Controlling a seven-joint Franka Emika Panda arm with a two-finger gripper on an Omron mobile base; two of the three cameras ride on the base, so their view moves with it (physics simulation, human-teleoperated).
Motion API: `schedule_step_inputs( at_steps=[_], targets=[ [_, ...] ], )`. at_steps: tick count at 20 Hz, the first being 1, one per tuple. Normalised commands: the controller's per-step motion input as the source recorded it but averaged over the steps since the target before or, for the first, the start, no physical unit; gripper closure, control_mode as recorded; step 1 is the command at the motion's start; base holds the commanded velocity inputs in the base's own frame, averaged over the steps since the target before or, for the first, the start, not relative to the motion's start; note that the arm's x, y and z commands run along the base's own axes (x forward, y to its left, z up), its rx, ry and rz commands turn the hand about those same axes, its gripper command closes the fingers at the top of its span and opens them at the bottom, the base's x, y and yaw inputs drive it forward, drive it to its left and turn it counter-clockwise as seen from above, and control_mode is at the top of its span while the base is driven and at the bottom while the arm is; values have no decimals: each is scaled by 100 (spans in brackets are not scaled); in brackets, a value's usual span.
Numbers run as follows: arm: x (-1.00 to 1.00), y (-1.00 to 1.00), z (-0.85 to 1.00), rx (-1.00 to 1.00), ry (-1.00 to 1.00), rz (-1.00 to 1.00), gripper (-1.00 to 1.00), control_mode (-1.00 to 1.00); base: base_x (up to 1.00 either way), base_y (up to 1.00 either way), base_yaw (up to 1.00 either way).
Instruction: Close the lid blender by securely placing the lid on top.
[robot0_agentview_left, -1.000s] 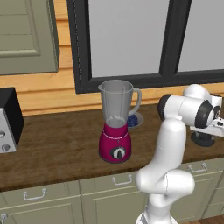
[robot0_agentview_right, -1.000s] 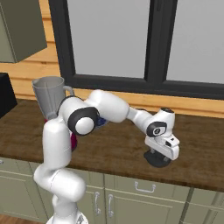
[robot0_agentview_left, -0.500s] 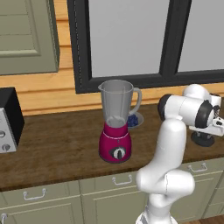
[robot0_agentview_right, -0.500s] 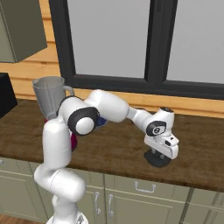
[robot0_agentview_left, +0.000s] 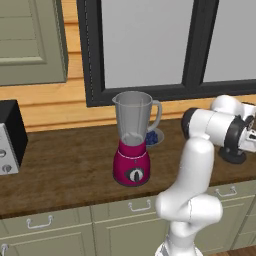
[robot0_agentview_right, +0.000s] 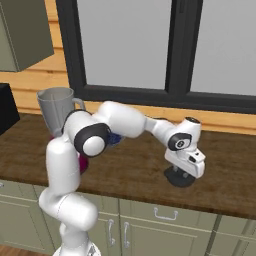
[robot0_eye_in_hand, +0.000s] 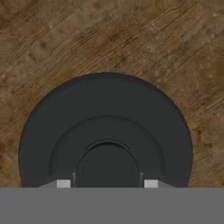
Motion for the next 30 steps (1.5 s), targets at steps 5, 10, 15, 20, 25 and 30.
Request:
schedule_step_inputs(
  at_steps=[5, 10, 15, 20, 25, 30],
  targets=[
    [-3, 0, 100, 5, -4, -5, 100, -100, 0, 0, 0],
    [-4, 9, 100, 0, -4, -5, 100, -100, 0, 0, 0],
    [-3, 23, 100, 0, -11, -5, 100, -100, 0, 0, 0],
    [0, 44, 100, 0, -25, -1, 100, -100, 0, 0, 0],
    [0, 66, 100, 0, -37, 0, 100, -100, 0, 0, 0],
    [0, 95, 100, 0, -32, 0, 100, -100, 0, 0, 0]
  ],
)
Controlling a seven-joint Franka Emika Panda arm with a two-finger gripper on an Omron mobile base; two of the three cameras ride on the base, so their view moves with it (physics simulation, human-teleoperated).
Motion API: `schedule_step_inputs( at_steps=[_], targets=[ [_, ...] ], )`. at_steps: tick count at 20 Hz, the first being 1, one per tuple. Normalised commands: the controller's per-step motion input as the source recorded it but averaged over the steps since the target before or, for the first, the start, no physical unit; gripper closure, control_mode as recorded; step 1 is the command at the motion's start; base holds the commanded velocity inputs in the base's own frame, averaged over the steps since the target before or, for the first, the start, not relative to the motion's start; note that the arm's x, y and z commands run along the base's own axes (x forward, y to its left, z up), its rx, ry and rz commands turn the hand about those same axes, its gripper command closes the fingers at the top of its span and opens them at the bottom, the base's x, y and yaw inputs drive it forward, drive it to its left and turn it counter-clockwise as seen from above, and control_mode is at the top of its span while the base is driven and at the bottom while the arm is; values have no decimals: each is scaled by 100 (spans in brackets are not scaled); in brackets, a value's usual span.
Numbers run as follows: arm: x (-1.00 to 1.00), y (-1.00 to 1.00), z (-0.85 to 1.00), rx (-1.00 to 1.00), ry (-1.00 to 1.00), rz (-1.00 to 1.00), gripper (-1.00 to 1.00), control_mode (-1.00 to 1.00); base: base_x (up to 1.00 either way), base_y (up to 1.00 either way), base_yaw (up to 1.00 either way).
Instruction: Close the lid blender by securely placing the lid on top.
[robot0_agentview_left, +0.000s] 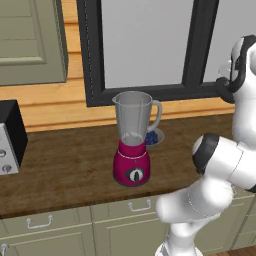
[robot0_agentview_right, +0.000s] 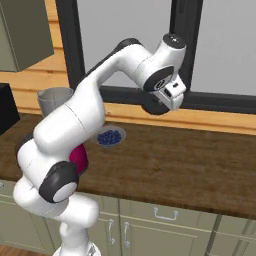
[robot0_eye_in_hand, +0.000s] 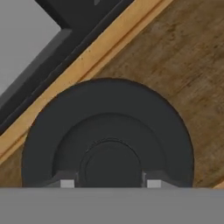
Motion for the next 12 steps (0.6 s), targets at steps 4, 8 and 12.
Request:
schedule_step_inputs(
  at_steps=[4, 8, 12],
  targets=[
    [0, 100, 100, -3, -26, 0, 100, -100, 0, 0, 0],
    [0, 100, 87, -5, -18, 0, 100, -100, 0, 0, 0],
    [0, 100, 67, -8, -1, 0, 100, -100, 0, 0, 0]
  ],
)
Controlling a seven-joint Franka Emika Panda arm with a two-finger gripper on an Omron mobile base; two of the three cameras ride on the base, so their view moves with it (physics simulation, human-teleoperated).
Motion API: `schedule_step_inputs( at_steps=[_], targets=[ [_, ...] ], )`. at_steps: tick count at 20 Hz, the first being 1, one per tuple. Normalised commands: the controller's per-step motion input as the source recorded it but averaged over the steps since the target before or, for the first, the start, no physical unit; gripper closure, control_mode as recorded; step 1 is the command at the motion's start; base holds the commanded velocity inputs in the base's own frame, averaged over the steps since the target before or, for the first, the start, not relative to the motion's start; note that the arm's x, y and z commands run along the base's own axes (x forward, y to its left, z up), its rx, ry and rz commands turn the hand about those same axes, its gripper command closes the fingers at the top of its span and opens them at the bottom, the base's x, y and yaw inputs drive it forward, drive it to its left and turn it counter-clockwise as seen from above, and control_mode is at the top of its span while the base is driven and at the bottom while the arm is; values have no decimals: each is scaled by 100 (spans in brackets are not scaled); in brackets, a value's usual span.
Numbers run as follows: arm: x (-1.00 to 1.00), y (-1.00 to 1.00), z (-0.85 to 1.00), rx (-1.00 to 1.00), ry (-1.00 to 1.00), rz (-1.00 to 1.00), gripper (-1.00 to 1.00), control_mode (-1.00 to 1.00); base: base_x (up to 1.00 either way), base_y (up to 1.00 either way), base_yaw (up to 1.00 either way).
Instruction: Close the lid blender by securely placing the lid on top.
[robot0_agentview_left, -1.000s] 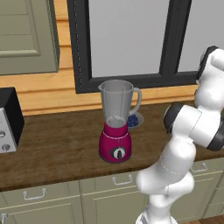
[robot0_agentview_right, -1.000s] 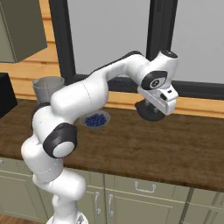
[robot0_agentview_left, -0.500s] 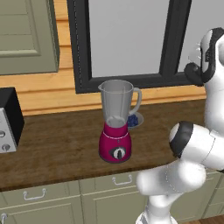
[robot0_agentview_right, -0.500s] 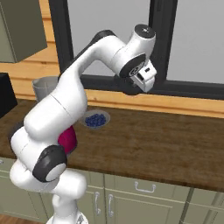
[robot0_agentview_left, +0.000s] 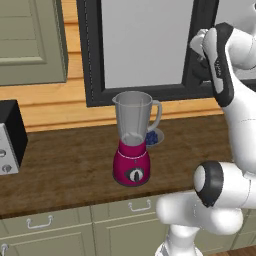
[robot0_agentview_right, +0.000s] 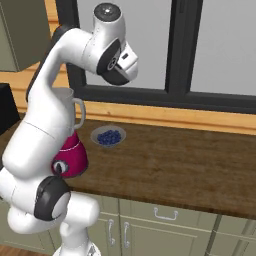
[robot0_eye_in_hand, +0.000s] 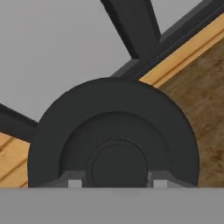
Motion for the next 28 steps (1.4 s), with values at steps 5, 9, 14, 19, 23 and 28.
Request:
schedule_step_inputs(
  at_steps=[5, 9, 14, 19, 23, 28],
  targets=[
    [0, 100, 44, -13, 13, 0, 100, -100, 0, 0, 0],
    [0, 100, 24, -20, 30, 5, 100, -100, 0, 0, 0],
    [0, 70, 1, -18, 16, 4, 100, -100, 0, 0, 0],
    [0, 28, -17, -1, 4, 1, 100, -100, 0, 0, 0],
    [7, 7, -44, 3, 6, 0, 100, -100, 0, 0, 0],
    [32, 31, -15, 5, 2, 0, 100, -100, 0, 0, 0]
  ],
)
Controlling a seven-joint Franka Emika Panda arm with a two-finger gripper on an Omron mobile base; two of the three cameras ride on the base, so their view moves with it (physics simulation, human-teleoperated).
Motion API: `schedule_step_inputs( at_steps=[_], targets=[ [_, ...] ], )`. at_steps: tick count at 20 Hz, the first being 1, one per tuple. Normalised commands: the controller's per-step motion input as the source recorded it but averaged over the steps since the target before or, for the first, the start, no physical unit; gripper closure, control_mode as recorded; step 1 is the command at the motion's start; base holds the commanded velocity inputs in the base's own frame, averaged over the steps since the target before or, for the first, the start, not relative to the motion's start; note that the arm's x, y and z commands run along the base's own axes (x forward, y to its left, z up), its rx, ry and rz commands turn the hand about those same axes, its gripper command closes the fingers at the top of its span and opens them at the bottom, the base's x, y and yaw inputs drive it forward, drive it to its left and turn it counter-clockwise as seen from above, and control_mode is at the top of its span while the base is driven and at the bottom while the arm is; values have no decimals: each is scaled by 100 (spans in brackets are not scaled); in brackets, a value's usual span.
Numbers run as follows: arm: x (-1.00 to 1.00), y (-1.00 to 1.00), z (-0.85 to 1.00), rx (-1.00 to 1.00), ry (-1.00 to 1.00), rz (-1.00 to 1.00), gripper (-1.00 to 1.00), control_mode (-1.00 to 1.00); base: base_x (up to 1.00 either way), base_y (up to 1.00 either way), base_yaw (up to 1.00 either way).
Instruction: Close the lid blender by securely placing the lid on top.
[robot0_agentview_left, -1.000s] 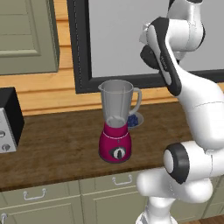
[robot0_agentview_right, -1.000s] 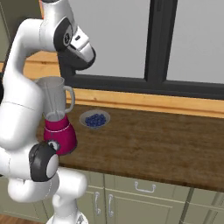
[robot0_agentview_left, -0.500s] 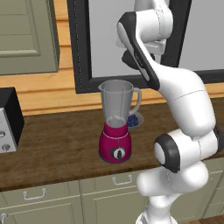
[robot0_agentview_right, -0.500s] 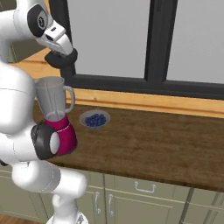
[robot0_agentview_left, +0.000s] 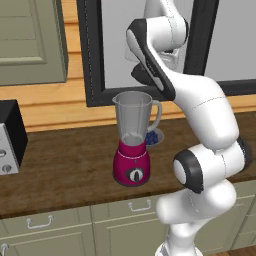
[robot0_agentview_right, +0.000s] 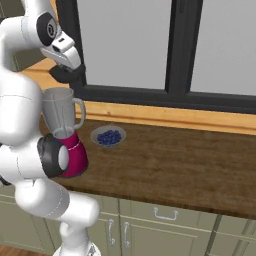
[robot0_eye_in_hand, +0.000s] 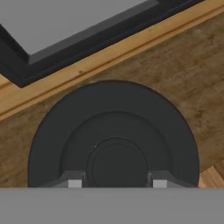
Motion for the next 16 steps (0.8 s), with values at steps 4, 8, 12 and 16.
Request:
schedule_step_inputs(
  at_steps=[4, 8, 12, 16],
  targets=[
    [24, 55, -1, 0, 3, 0, 100, -100, 0, 0, 0],
    [4, 48, -9, 0, 6, 0, 100, -100, 0, 0, 0],
    [1, 33, -8, 0, 14, 0, 100, -100, 0, 0, 0],
    [1, 14, -4, 0, 17, 0, 100, -100, 0, 0, 0]
  ],
)
